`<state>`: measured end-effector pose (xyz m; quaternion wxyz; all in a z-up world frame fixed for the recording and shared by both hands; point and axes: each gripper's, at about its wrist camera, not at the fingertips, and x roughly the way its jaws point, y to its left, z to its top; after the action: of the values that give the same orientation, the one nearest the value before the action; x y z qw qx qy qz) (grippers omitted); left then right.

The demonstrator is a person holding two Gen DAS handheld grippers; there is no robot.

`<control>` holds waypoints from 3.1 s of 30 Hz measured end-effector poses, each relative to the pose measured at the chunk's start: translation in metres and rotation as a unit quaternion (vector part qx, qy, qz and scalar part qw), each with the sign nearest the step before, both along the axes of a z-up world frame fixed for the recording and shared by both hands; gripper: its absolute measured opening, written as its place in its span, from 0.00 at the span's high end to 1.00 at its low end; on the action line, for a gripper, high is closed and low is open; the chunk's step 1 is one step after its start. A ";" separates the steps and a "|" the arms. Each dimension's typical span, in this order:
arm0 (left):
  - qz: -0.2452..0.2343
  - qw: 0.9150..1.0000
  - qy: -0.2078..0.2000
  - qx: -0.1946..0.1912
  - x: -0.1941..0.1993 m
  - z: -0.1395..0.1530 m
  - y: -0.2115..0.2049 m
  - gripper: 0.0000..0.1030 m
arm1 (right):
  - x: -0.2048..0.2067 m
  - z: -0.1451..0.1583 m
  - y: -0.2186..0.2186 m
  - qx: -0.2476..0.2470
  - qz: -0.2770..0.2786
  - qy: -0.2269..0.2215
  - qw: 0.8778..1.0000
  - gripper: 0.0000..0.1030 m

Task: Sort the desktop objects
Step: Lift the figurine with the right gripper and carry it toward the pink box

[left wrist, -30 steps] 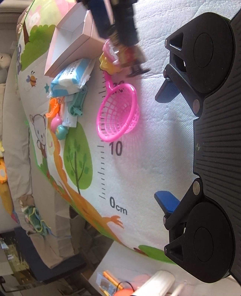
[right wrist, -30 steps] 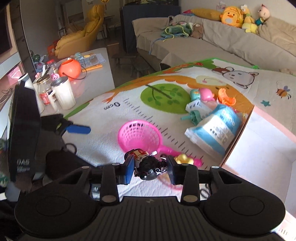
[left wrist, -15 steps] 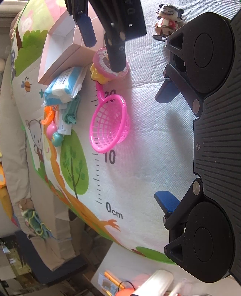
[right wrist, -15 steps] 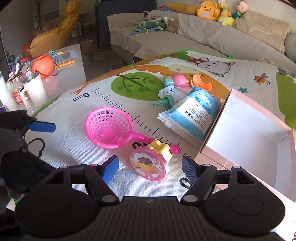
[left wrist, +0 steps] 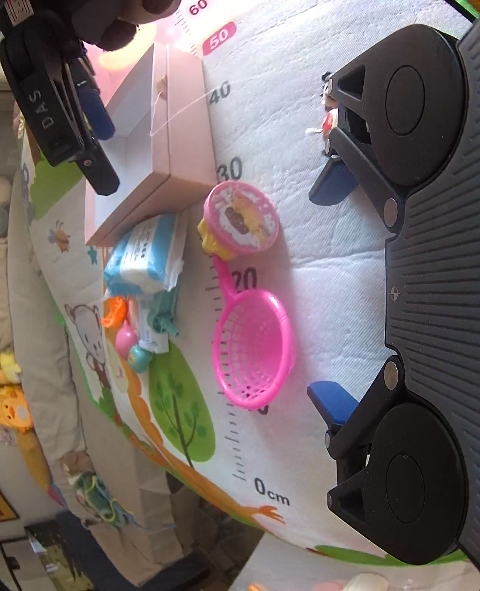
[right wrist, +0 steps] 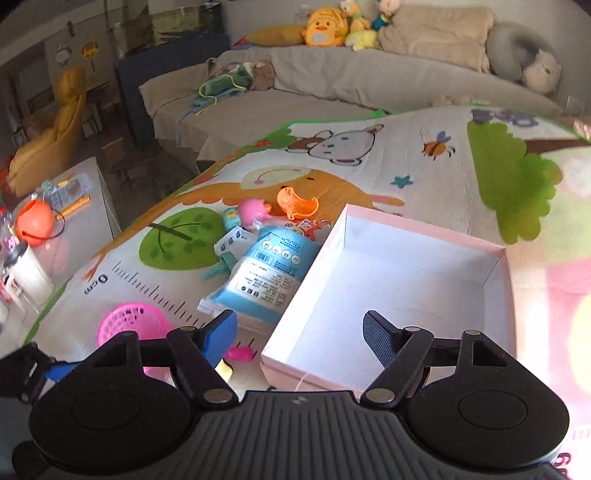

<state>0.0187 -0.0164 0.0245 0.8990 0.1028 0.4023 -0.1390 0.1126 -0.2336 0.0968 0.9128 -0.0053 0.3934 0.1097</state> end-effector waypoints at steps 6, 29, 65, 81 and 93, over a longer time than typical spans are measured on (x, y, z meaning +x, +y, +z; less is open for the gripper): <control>0.039 0.999 -0.005 0.003 0.022 0.001 0.028 0.00 | 0.065 -0.033 0.021 0.006 0.001 0.012 1.000 0.26; 0.050 0.999 -0.008 0.010 0.027 0.012 0.058 0.00 | 0.057 -0.002 0.091 -0.060 0.112 0.019 0.992 0.19; 0.123 0.992 0.035 -0.024 0.003 0.018 -0.033 0.00 | -0.064 -0.064 0.012 -0.167 0.177 0.116 0.963 0.65; 0.093 0.994 0.058 -0.017 0.033 -0.002 -0.056 0.59 | -0.066 -0.065 0.019 -0.165 0.177 0.102 0.965 0.69; 0.080 0.996 0.021 -0.041 -0.015 0.039 -0.026 0.68 | -0.091 -0.029 0.021 -0.161 0.182 0.066 0.968 0.92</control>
<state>0.0038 -0.0426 0.0633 0.9020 0.0302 0.4222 -0.0851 0.0212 -0.2128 0.0681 0.8365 -0.2167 0.4577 0.2093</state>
